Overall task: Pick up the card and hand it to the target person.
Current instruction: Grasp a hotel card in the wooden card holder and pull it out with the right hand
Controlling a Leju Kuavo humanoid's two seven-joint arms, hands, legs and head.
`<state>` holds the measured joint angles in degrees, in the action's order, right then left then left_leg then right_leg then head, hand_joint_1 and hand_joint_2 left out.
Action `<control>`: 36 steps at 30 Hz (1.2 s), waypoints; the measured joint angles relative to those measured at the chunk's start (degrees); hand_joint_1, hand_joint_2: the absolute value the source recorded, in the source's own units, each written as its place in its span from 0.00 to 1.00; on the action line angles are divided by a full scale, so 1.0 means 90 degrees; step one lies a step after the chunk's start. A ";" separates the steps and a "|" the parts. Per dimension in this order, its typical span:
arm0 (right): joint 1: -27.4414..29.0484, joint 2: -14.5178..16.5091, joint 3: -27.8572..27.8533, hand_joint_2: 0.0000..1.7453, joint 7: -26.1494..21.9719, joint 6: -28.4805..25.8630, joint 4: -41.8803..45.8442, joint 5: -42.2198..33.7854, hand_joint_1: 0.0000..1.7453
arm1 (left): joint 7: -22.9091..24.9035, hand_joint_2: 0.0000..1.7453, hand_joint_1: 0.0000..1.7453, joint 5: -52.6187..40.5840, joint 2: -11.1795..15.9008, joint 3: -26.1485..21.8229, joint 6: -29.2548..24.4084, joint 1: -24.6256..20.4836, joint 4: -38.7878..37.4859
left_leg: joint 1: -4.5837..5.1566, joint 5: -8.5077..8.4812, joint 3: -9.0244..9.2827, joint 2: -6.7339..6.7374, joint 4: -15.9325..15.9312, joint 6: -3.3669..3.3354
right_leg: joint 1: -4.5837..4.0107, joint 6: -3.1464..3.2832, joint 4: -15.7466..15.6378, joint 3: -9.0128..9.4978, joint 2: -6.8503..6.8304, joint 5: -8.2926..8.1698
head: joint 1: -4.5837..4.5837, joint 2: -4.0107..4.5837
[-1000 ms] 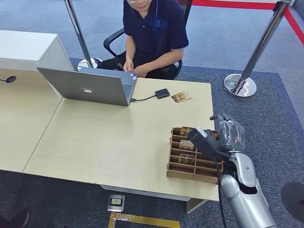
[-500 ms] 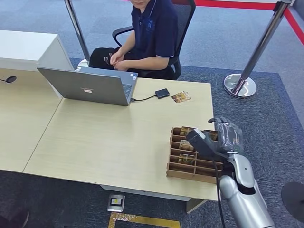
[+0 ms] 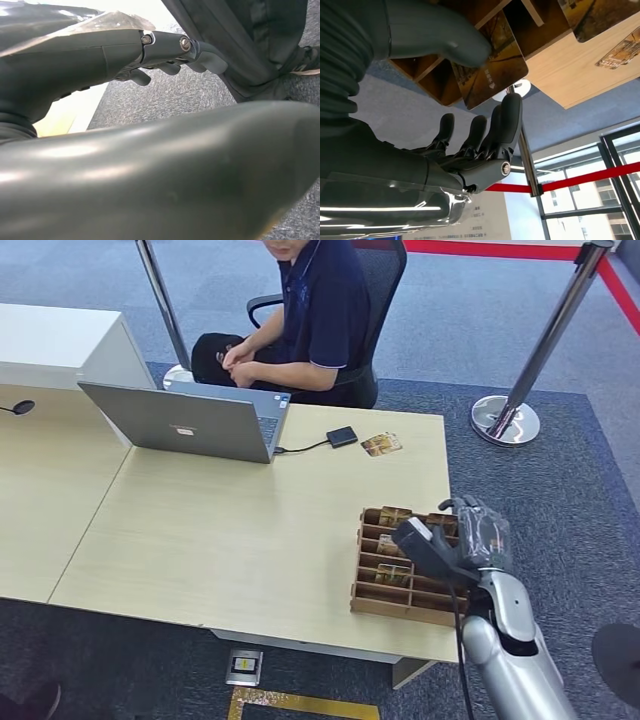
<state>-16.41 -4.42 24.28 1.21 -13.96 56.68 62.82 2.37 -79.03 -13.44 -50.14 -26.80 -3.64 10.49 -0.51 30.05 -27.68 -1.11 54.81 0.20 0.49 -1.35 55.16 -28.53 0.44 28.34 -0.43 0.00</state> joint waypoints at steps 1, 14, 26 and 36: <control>0.0010 -0.0003 0.0000 1.00 0.0003 0.0001 0.0000 0.0003 0.48 | 0.0001 0.00 0.00 0.0000 0.0000 -0.0001 0.0000 0.0000 0.0000 | 0.0000 0.0000 0.0000 0.0000 0.0000 0.0000 | 0.0000 0.0000 0.0000 0.0000 0.0000 0.0000 | 0.0000 0.0000; 0.0029 -0.0003 0.0000 1.00 0.0053 0.0092 0.0007 0.0046 0.80 | 0.0033 0.00 0.00 0.0055 0.0000 -0.0002 0.0000 0.0001 -0.0002 | 0.0000 0.0000 0.0000 0.0000 0.0000 0.0000 | 0.0000 0.0000 0.0000 0.0001 0.0000 0.0000 | 0.0000 0.0000; 0.0037 0.0033 0.0004 1.00 0.0066 0.0075 0.0040 0.0046 0.85 | 0.0033 0.00 0.00 0.0036 0.0000 -0.0001 0.0000 0.0002 -0.0002 | 0.0000 0.0000 0.0000 0.0000 0.0000 0.0000 | 0.0000 0.0001 0.0000 0.0001 0.0000 -0.0001 | 0.0000 0.0000; 0.0078 0.0023 0.0006 1.00 0.0067 0.0040 0.0155 0.0039 0.86 | 0.0033 0.00 0.00 0.0001 0.0000 0.0001 0.0000 0.0004 -0.0002 | 0.0000 0.0000 0.0000 0.0000 0.0000 0.0000 | 0.0000 0.0001 0.0000 0.0001 0.0000 -0.0001 | -0.0001 0.0000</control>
<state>-15.71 -4.21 24.34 1.81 -13.60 58.07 63.17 2.67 -79.02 -13.44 -50.14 -26.80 -3.60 10.47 -0.51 30.05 -27.68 -1.11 54.82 0.20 0.48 -1.34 55.16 -28.53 0.44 28.34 -0.44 0.00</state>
